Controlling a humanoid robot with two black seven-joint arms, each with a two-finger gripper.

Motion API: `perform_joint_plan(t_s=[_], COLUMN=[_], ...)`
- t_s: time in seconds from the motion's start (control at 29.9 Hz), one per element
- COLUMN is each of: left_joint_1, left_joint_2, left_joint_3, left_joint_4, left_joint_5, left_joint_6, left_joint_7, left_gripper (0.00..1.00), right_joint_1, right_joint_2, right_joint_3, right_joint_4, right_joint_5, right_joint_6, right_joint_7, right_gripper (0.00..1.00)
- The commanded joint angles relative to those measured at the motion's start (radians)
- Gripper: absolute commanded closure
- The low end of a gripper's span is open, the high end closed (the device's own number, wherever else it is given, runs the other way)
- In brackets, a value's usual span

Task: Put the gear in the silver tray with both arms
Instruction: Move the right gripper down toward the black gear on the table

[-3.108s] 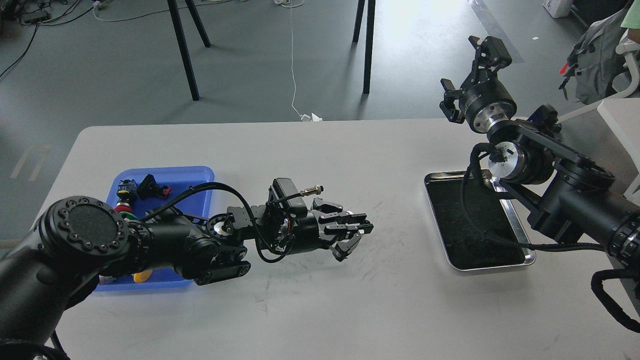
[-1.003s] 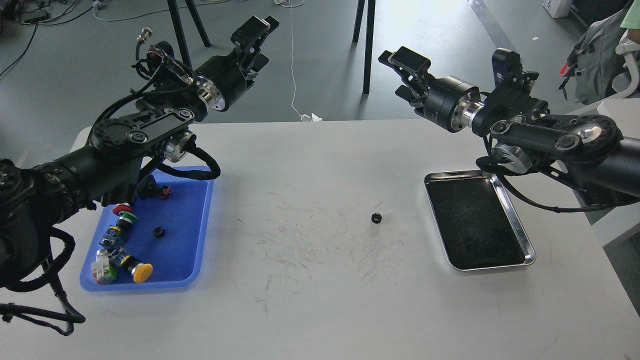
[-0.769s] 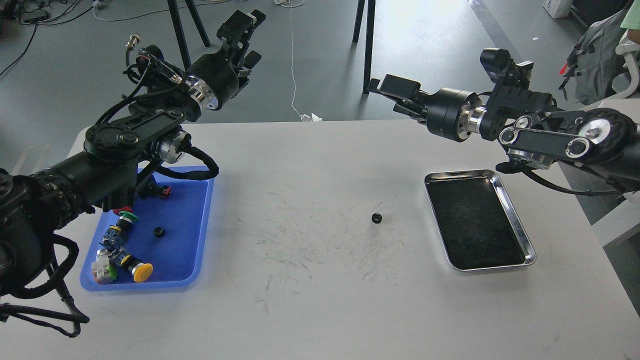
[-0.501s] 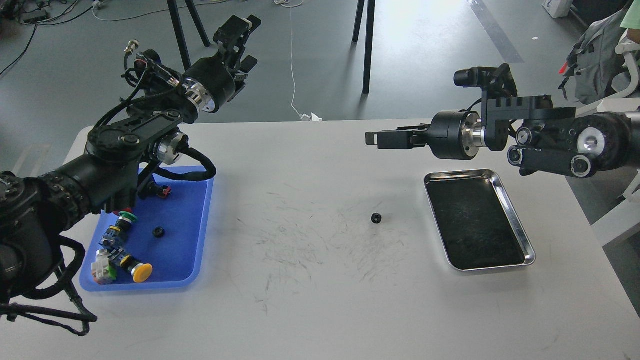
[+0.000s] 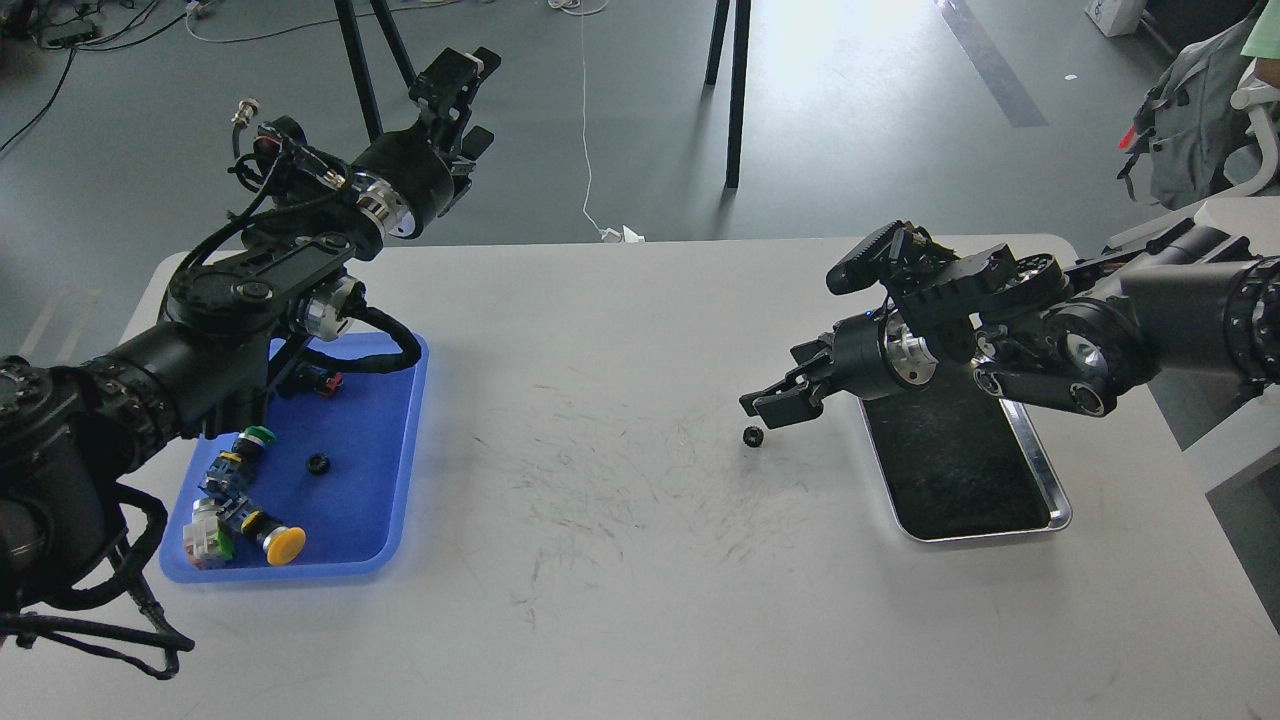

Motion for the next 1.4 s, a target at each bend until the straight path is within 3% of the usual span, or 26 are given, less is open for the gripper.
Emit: perform_joint_plan(t_s=[0.0, 0.33, 0.94, 1.1, 1.37], left_joint_1=[0.0, 0.006, 0.008, 0.008, 0.011], left_joint_2=[0.005, 0.007, 0.01, 0.01, 0.013], left_joint_3=[0.0, 0.0, -0.003, -0.003, -0.003], left_joint_4=[0.002, 0.018, 0.018, 0.018, 0.018], left_joint_5=[-0.001, -0.008, -0.011, -0.015, -0.015], left_joint_6=[0.0, 0.0, 0.0, -0.001, -0.001], left_joint_7=[0.0, 0.0, 0.0, 0.0, 0.0], left_gripper=[0.02, 0.02, 0.02, 0.02, 0.02], right_joint_1=[-0.012, -0.086, -0.089, -0.086, -0.092], right_joint_2=[0.038, 0.086, 0.181, 0.184, 0.185], right_joint_3=[-0.026, -0.063, -0.12, -0.121, -0.141], right_joint_4=[-0.018, -0.123, -0.163, -0.163, -0.167], right_joint_5=[-0.001, -0.006, -0.035, -0.037, -0.055], right_joint_6=[0.0, 0.002, 0.002, 0.002, 0.002], right_joint_7=[0.0, 0.0, 0.0, 0.0, 0.0], right_gripper=[0.03, 0.05, 0.08, 0.24, 0.36])
